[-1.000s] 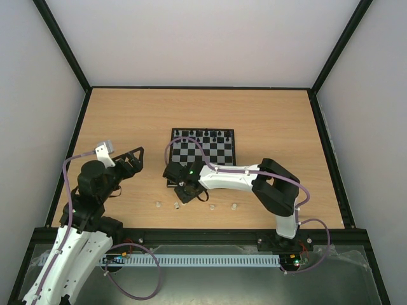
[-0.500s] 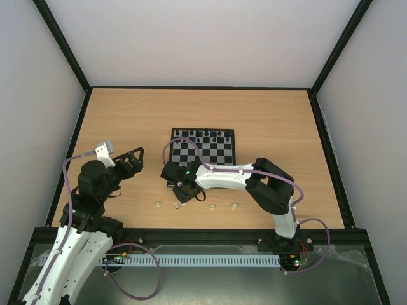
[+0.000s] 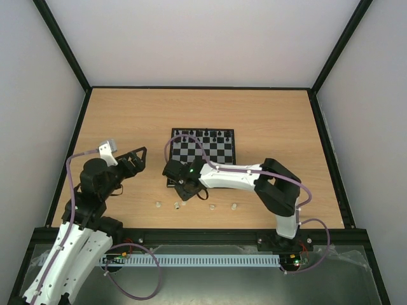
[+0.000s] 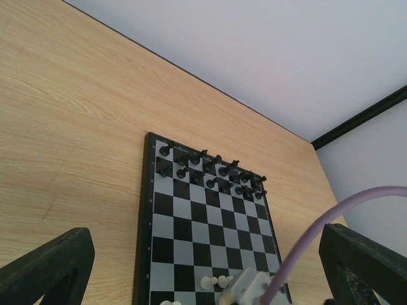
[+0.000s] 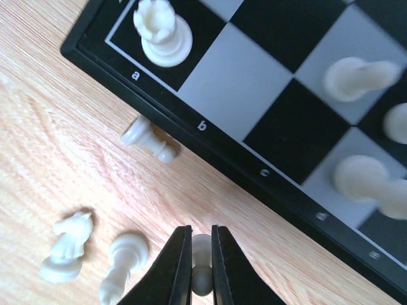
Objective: Set up the chess pieces on the board
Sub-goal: Pick up the chess piece at the center of the board, then place the chess piece on the chessboard.
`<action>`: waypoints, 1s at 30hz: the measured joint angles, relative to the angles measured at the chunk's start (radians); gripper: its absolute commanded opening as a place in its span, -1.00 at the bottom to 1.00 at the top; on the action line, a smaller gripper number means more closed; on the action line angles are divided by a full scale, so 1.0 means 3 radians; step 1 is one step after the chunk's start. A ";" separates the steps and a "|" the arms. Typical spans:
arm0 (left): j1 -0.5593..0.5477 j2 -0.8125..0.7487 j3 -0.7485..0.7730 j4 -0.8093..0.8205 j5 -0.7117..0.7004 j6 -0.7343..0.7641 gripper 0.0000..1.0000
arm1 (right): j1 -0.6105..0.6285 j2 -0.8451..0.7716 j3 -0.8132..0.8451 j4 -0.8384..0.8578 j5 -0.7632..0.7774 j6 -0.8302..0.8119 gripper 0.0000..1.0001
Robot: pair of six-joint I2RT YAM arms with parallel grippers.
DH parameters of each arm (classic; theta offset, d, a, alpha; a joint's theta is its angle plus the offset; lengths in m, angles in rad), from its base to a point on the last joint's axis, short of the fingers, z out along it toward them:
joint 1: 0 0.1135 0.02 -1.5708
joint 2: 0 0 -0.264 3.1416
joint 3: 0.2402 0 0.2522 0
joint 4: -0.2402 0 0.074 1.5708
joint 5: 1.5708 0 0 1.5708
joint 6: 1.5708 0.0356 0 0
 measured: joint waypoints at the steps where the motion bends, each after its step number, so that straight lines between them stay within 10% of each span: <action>1: 0.0001 0.0004 -0.0014 0.0022 0.0031 0.0001 0.99 | -0.0009 -0.0065 -0.0011 -0.0010 0.0008 -0.0001 -0.85; 13: -0.0067 -0.0131 -0.0440 0.0229 0.0421 -0.0089 0.99 | -0.0468 -0.0523 0.0262 -0.0192 0.0033 -0.0125 -0.85; 30: -0.0120 -0.0703 -0.0373 0.0022 0.0783 -0.0148 0.99 | -0.0549 0.0566 0.1175 -0.0331 -0.0211 -0.0355 -0.85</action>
